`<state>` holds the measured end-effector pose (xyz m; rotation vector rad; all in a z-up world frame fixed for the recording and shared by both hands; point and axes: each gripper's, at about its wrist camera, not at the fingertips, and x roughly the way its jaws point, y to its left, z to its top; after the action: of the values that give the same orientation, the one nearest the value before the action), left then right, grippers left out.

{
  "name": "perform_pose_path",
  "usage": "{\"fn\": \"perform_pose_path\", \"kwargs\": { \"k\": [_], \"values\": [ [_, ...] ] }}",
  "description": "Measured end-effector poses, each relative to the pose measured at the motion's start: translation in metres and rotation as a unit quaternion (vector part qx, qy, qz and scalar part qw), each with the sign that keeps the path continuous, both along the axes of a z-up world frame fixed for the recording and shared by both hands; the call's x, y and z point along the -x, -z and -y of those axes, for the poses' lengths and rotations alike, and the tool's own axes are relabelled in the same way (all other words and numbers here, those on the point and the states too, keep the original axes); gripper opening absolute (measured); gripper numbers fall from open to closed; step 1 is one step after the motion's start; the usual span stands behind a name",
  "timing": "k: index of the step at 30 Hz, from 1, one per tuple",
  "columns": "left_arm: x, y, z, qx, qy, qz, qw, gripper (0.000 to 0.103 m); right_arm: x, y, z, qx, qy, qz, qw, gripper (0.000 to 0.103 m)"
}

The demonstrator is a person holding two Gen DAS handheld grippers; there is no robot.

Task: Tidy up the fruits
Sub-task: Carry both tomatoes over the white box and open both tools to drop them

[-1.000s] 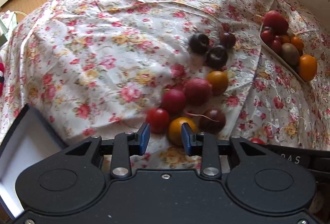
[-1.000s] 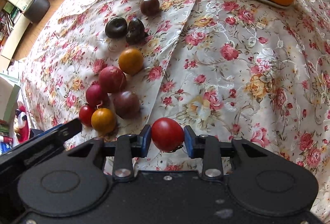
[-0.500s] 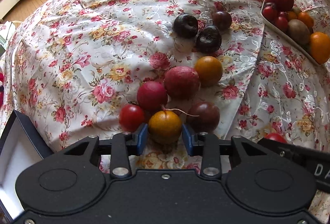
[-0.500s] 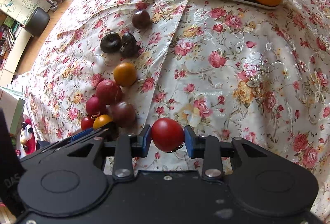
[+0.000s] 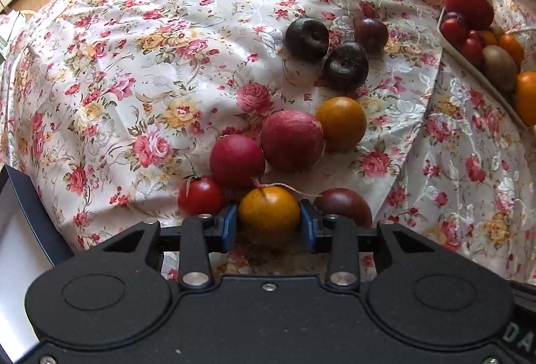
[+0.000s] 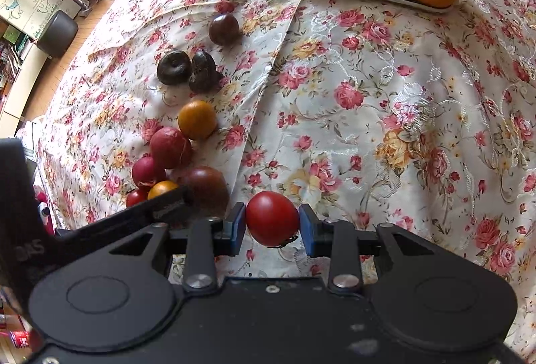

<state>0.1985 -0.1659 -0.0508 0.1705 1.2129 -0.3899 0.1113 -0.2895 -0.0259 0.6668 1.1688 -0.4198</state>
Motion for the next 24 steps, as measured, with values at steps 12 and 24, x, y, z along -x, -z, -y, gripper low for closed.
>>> {"fn": "perform_pose_path", "kwargs": {
  "k": [12, 24],
  "values": [
    [0.038, -0.041, -0.115, -0.017, -0.075, 0.024, 0.9968, 0.047, -0.007, -0.006, -0.036, -0.033, -0.112, 0.04, 0.992, 0.036],
    [0.04, -0.019, -0.248, -0.046, -0.214, 0.036, 0.9751, 0.047, -0.01, -0.013, -0.126, -0.057, -0.271, 0.066, 0.959, 0.036]
  ]
}}
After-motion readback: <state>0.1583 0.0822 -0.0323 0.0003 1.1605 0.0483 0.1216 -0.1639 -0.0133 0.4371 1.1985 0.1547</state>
